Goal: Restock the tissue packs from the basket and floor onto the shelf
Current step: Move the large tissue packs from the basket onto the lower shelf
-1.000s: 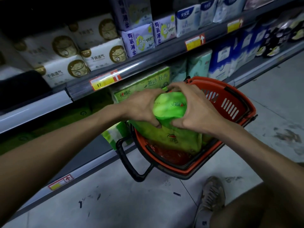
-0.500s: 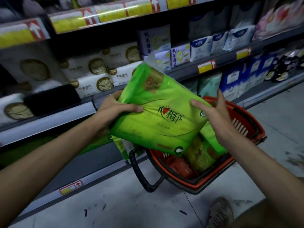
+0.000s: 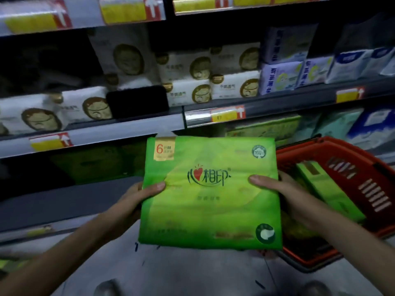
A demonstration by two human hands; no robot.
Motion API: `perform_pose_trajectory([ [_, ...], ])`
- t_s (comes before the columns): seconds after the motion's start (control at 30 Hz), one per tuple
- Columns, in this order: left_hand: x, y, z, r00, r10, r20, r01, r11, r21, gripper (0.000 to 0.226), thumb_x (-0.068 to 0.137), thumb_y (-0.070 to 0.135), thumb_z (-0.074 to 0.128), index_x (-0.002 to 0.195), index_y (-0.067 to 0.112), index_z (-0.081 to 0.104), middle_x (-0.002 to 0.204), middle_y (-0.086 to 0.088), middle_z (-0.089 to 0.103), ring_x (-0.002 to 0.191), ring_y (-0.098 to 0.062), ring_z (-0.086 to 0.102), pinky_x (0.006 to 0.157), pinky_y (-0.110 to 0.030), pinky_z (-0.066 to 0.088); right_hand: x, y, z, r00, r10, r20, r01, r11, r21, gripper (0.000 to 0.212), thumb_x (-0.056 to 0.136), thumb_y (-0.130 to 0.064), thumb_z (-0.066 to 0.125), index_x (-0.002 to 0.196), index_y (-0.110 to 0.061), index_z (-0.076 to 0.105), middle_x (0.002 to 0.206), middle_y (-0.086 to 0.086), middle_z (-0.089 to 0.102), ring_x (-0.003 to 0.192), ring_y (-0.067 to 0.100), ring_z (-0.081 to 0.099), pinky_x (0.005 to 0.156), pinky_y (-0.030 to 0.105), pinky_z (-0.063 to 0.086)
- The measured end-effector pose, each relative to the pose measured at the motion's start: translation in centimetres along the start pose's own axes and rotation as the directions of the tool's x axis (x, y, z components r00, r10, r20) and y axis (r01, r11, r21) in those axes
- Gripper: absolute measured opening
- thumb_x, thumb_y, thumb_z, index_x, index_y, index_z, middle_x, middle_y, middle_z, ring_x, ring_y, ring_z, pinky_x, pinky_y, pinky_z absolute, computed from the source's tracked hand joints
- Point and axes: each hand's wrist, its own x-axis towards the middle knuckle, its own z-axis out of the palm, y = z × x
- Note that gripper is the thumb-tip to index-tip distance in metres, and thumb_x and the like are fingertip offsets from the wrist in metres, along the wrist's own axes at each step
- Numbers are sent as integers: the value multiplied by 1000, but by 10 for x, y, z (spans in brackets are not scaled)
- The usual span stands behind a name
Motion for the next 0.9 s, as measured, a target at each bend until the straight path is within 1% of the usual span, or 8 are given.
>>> perform_pose_trajectory([
  [0.13, -17, -44, -21, 995, -77, -58, 74, 996, -55, 101, 54, 63, 92, 136, 12, 62, 125, -14, 75, 114, -36, 74, 98, -50, 59, 4, 12, 33, 995, 88, 37, -87, 995, -46, 64, 67, -35, 82, 128, -24, 66, 112, 5, 79, 102, 27, 77, 90, 43, 57],
  [0.3, -28, -63, -21, 978, -191, -88, 154, 935, -319, 49, 95, 47, 60, 134, 17, 64, 127, -14, 75, 115, -35, 73, 88, -45, 64, 15, 20, 56, 987, 128, 96, -118, 988, -98, 77, 61, -38, 88, 134, -28, 63, 119, 6, 77, 107, 31, 75, 102, 51, 53],
  [0.47, -25, -63, -34, 965, -241, -103, 187, 909, -373, 55, 90, 54, 54, 133, 21, 65, 122, -11, 77, 109, -31, 76, 81, -42, 65, 26, 20, 77, 984, 138, 111, -130, 989, -77, 64, 62, -35, 86, 123, -21, 71, 115, 12, 78, 103, 34, 76, 94, 45, 54],
  [0.6, -27, -67, -49, 972, -219, -90, 174, 920, -352, 58, 91, 61, 54, 134, 24, 63, 127, -7, 76, 115, -29, 74, 88, -42, 64, 31, 15, 94, 990, 72, 121, -65, 996, -67, 61, 68, -12, 86, 125, -22, 68, 112, 11, 79, 97, 32, 78, 74, 36, 64],
  [0.7, -29, -73, -62, 979, -194, -57, 165, 930, -328, 92, 66, 83, 75, 140, 30, 62, 137, -4, 71, 126, -28, 68, 104, -53, 55, 30, 13, 106, 996, -26, 89, 30, 999, -35, 67, 67, -4, 80, 127, -28, 64, 111, 6, 79, 95, 29, 78, 66, 30, 63],
  [0.77, -30, -74, -71, 984, -177, -30, 163, 948, -274, 99, 50, 85, 82, 134, 34, 67, 134, -1, 72, 124, -26, 69, 95, -51, 60, 28, 14, 110, 992, -106, 75, 108, 994, -22, 75, 62, -1, 82, 127, -34, 62, 114, 1, 79, 99, 25, 78, 68, 31, 63],
  [0.83, -33, -72, -78, 985, -169, -15, 162, 964, -213, 98, 48, 77, 90, 132, 32, 66, 132, -1, 73, 122, -26, 71, 91, -47, 62, 24, 15, 111, 981, -177, 83, 182, 982, -54, 84, 57, -1, 85, 126, -42, 60, 117, -9, 77, 104, 16, 76, 72, 28, 63],
  [0.9, -34, -73, -87, 992, -127, -15, 124, 982, -141, 87, 62, 49, 96, 137, 23, 61, 134, -4, 72, 125, -29, 68, 100, -49, 59, 21, 15, 110, 965, -232, 120, 245, 963, -113, 92, 53, -2, 87, 128, -46, 57, 121, -16, 74, 109, 7, 72, 75, 24, 62],
])
